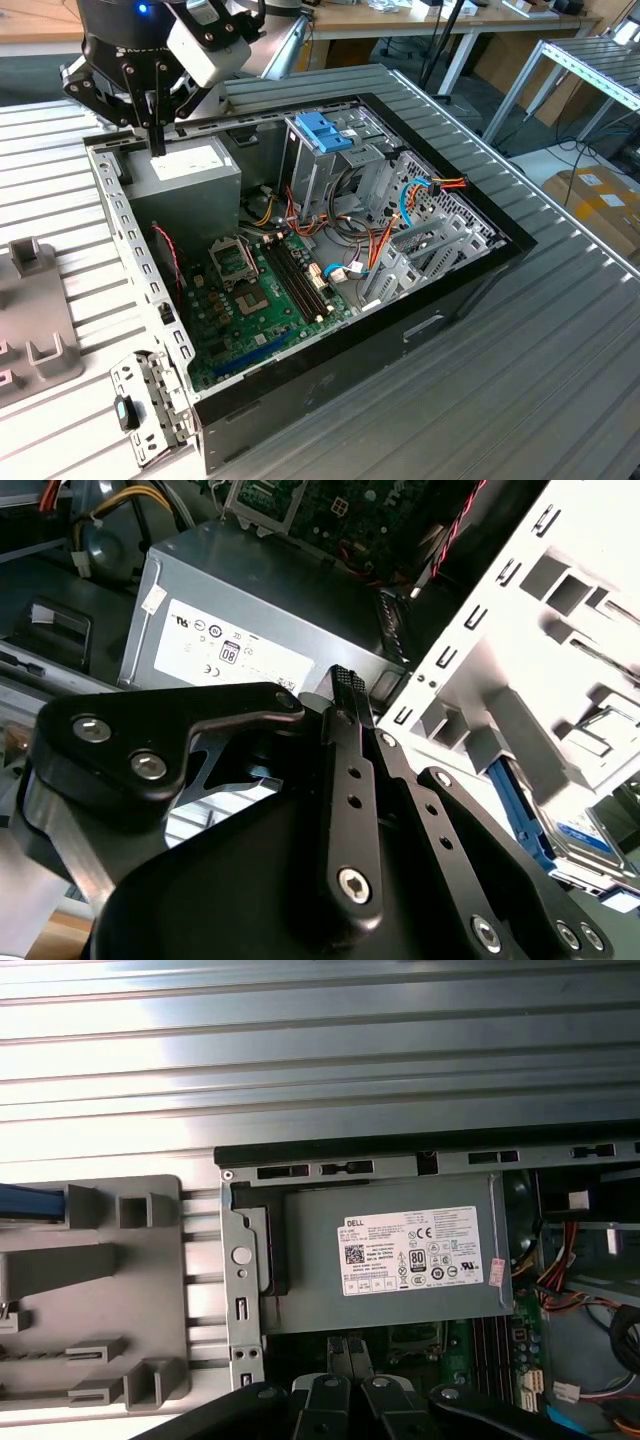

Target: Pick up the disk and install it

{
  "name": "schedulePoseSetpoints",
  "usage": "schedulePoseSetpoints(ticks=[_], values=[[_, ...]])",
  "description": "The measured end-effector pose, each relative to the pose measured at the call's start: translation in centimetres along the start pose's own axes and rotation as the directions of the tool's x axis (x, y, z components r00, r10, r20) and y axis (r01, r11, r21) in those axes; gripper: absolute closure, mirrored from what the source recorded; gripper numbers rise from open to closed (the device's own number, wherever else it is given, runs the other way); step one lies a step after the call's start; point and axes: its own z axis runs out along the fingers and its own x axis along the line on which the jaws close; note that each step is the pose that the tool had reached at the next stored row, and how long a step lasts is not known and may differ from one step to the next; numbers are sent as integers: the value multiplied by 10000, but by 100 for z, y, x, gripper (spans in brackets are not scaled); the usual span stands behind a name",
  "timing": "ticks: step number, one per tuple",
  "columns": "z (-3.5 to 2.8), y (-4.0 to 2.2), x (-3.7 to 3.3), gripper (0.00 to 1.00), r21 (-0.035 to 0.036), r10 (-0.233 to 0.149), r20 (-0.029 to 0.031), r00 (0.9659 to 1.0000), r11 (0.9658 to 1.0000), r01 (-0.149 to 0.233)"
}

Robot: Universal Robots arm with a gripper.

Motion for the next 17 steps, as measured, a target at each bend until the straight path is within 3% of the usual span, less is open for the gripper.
schedulePoseSetpoints(ticks=[17], values=[[-1, -4, 52, 89, -1, 0, 1, 10000, 10000, 0]])
